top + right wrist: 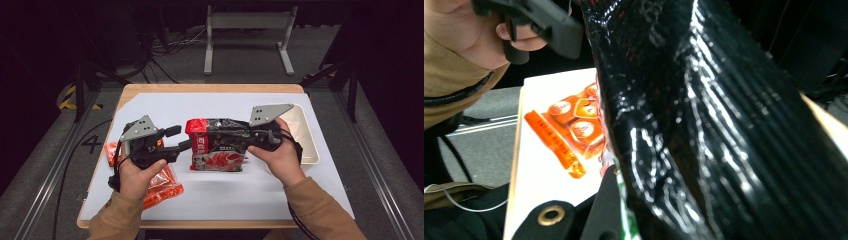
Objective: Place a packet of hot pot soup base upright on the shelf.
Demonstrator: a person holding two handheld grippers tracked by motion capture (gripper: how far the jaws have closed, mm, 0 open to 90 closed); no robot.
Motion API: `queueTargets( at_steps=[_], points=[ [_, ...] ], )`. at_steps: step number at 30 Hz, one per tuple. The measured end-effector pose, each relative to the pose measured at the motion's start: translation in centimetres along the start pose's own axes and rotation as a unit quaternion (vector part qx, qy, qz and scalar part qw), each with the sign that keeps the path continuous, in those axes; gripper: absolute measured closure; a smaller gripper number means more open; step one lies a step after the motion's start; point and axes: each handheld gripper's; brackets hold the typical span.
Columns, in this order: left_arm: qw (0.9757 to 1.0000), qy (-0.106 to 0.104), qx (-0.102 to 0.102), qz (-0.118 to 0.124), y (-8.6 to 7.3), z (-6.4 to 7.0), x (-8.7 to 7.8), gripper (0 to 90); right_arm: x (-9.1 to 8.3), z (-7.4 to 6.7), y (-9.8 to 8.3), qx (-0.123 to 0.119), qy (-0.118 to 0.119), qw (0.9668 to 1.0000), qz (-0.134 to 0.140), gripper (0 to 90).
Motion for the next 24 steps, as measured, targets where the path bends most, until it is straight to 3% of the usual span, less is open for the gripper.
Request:
queueTargets(
  at_steps=[7, 17, 24],
  points=[
    [0.9993, 0.033, -0.009, 0.015, -0.5, -1.2, -1.1, 37.2, -2.5, 2.3, 0.8, -0.008, -0.026, 0.9996, 0.003, 84.9],
    [0.9978, 0.060, -0.024, 0.016, -1.4, -2.4, -2.0, 35.6, -5.3, 5.0, 1.4, -0.007, -0.057, 0.9983, 0.005, 84.8],
    [0.9956, 0.085, -0.030, 0.027, -2.0, -3.3, -2.7, 34.9, -6.9, 7.3, 1.3, 0.000, -0.080, 0.9967, -0.013, 84.8]
  ],
)
Point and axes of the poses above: each handheld gripper's, and its own axes: x roughly forward along the jaws, y roughly out of its top, z roughly to its right, and after that the axes turned 6 degrees about -z, right-handed
